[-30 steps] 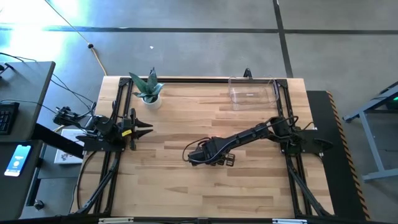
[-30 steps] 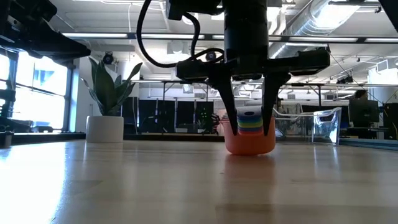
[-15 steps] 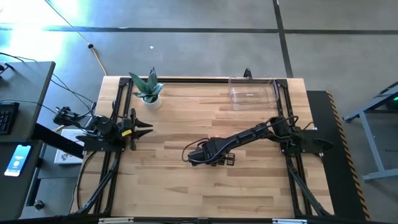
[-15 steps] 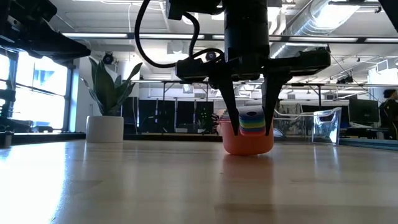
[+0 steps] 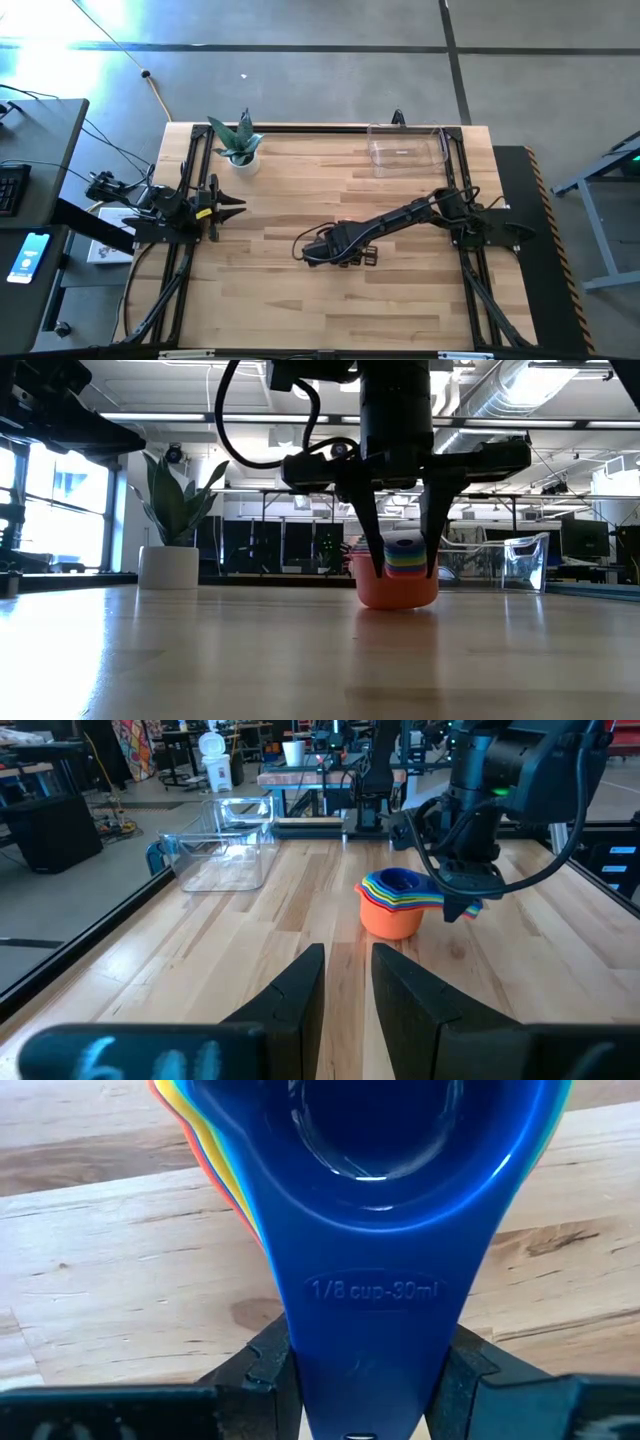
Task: Nest measuring cups in basket
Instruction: Put the nested measuring cups into the transparent bin
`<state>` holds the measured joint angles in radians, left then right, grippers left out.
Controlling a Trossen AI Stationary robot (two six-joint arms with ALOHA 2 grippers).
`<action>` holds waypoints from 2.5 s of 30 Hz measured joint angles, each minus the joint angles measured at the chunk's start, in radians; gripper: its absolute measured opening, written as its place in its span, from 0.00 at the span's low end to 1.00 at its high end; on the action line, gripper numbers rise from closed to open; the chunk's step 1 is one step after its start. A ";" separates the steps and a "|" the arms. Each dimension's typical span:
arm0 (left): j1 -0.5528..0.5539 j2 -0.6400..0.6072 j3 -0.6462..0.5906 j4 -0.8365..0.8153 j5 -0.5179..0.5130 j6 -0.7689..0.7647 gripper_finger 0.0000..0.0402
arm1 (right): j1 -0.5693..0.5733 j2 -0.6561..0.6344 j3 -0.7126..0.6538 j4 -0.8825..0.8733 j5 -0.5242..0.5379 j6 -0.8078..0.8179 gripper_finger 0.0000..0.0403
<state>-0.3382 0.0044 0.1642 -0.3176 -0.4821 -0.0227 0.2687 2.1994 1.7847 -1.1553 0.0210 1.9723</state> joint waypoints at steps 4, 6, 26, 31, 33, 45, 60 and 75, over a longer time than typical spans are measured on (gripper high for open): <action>0.000 0.000 0.000 0.000 0.000 0.000 0.19 | 0.002 0.000 0.000 0.010 0.030 -0.016 0.32; 0.000 0.000 0.000 0.000 0.000 0.000 0.19 | 0.002 0.000 0.000 0.012 0.037 -0.020 0.32; 0.000 0.000 0.000 0.000 0.000 0.000 0.19 | 0.002 0.001 0.072 -0.055 0.084 -0.096 0.32; 0.000 0.000 0.000 0.000 0.000 0.000 0.19 | 0.002 0.000 0.076 -0.057 0.103 -0.096 0.32; 0.000 0.000 0.000 0.000 0.000 0.000 0.19 | 0.002 -0.004 0.076 -0.057 0.115 -0.096 0.32; 0.000 0.000 0.000 0.000 0.000 0.000 0.19 | -0.030 -0.110 0.076 -0.124 0.221 -0.175 0.32; 0.000 0.000 0.000 0.000 0.000 0.000 0.19 | -0.162 -0.240 0.076 -0.152 0.235 -0.513 0.32; 0.000 0.000 0.000 0.000 0.000 0.000 0.19 | -0.379 -0.370 0.075 -0.223 0.247 -0.919 0.32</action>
<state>-0.3382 0.0044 0.1642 -0.3176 -0.4820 -0.0227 -0.1099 1.8298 1.8600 -1.3784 0.2678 1.0530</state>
